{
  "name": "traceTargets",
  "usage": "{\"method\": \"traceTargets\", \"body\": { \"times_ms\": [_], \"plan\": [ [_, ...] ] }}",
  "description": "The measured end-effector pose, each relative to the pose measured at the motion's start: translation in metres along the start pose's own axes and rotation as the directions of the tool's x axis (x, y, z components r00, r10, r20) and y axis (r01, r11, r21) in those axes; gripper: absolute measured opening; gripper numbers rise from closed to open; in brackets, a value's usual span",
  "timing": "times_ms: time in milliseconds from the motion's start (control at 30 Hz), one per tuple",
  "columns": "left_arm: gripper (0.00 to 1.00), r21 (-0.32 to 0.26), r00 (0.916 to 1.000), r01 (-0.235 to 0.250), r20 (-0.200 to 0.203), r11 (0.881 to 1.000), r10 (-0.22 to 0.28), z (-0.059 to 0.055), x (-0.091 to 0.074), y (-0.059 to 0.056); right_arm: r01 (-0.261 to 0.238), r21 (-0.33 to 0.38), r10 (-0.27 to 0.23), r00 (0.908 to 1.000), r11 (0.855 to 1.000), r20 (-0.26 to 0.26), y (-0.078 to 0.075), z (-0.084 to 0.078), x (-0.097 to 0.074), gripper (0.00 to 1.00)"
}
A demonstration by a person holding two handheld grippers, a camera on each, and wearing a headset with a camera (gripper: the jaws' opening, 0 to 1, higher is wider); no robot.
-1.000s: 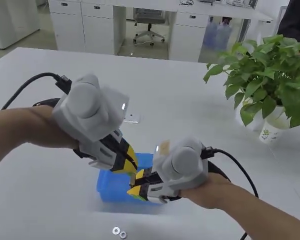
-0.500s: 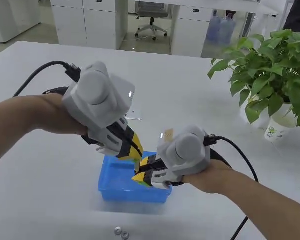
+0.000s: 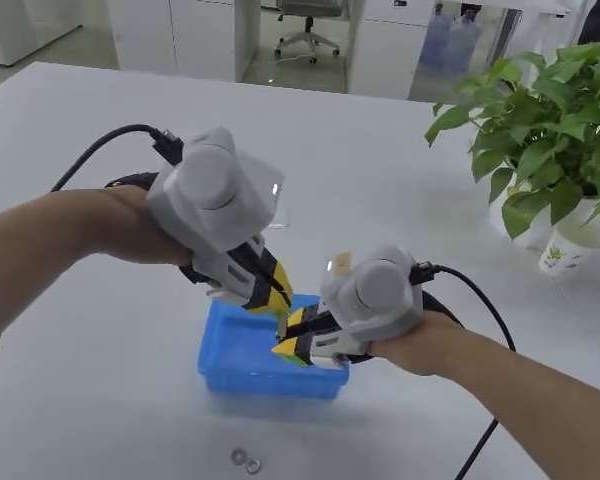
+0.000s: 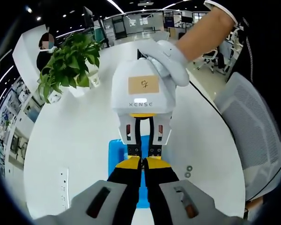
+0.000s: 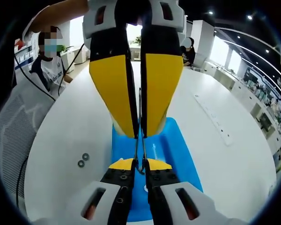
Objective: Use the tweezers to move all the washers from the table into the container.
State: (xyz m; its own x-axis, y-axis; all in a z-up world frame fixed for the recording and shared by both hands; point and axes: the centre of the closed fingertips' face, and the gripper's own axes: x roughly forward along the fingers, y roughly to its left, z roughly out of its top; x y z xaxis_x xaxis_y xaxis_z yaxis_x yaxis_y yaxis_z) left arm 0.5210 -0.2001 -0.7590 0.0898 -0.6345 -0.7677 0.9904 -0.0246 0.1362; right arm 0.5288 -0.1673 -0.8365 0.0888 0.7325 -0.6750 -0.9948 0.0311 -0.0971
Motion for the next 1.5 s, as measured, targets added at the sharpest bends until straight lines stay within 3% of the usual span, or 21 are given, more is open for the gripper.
{"method": "traceTargets", "body": {
  "times_ms": [367, 733, 1500],
  "plan": [
    [0.06, -0.027, 1.0000, 0.002, 0.004, 1.000, -0.002, -0.011, 0.017, 0.005, -0.028, 0.010, 0.029, 0.9989, 1.000, -0.037, -0.003, -0.018, 0.010, 0.11],
    [0.06, -0.048, 1.0000, 0.000, 0.008, 0.999, 0.001, -0.014, 0.026, 0.004, -0.045, 0.015, 0.046, 0.9962, 0.999, -0.074, -0.003, -0.029, 0.015, 0.11],
    [0.06, -0.047, 1.0000, 0.004, 0.005, 0.999, -0.003, -0.014, 0.025, 0.002, -0.042, -0.005, 0.041, 0.9956, 0.999, -0.085, -0.003, -0.029, 0.013, 0.12]
  ]
}}
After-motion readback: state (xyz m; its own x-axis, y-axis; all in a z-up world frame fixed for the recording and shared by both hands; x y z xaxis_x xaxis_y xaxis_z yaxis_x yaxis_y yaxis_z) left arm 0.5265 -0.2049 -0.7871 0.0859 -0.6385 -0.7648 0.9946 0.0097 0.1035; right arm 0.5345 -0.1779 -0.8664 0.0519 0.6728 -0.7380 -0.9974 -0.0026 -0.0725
